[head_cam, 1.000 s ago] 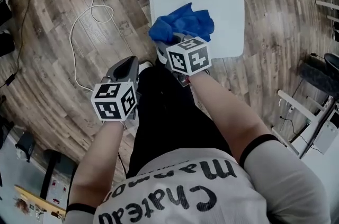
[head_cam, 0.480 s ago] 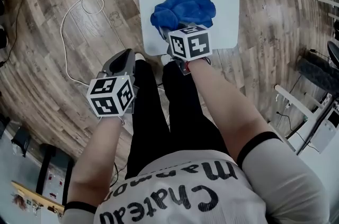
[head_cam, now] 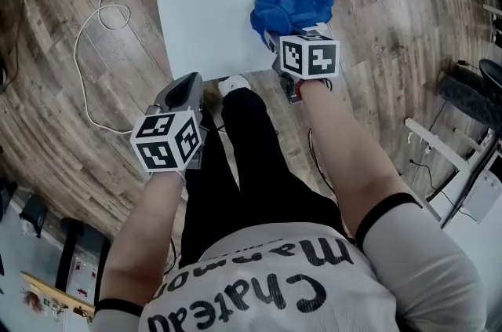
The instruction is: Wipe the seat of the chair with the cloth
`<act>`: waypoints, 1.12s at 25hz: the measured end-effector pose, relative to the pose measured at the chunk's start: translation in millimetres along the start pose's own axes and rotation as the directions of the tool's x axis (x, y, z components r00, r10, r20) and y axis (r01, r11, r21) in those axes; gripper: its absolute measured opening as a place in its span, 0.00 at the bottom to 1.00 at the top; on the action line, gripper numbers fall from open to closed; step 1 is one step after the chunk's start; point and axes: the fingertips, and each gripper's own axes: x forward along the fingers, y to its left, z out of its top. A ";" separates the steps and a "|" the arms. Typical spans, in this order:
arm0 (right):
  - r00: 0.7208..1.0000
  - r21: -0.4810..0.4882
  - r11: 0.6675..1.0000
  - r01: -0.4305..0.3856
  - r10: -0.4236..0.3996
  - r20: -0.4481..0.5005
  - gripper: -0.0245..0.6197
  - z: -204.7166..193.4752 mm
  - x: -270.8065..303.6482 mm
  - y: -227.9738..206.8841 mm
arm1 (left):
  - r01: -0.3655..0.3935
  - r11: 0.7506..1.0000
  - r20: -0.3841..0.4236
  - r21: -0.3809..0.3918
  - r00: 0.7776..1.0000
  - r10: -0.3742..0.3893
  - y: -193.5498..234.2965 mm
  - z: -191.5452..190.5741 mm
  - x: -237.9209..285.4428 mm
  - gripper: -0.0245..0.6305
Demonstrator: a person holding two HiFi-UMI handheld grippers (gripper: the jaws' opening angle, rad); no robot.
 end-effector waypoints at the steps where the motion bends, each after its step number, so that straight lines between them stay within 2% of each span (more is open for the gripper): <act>1: 1.000 0.015 1.000 0.016 -0.016 0.013 0.14 0.6 -5.9 -14.8 | 0.003 1.000 -0.003 0.009 1.000 -0.003 -6.6 0.3 3.3 0.05; 7: 0.992 0.139 0.985 0.100 -0.109 0.059 0.14 0.0 -35.1 -89.1 | 0.012 0.999 -0.019 0.036 1.000 -0.011 -35.2 -1.3 19.3 0.05; 15: 0.988 0.110 0.985 0.133 -0.141 0.068 0.14 -0.3 -52.5 -128.5 | 0.006 0.999 -0.015 0.045 1.000 -0.006 -60.1 -8.9 29.8 0.05; 21: 0.968 0.154 0.963 0.220 -0.235 0.083 0.14 2.4 -74.6 -156.3 | -0.002 1.000 0.001 0.021 1.000 0.002 -65.4 -14.7 21.6 0.05; 25: 0.957 0.163 0.954 0.252 -0.271 0.108 0.14 5.2 -100.5 -157.6 | 0.015 1.000 0.011 0.018 1.000 -0.015 -66.9 -16.5 9.8 0.05; 28: 0.968 0.120 0.975 0.188 -0.205 0.142 0.14 7.7 -115.4 -121.2 | 0.020 0.999 0.026 0.027 0.999 -0.020 -61.9 -13.9 -5.3 0.05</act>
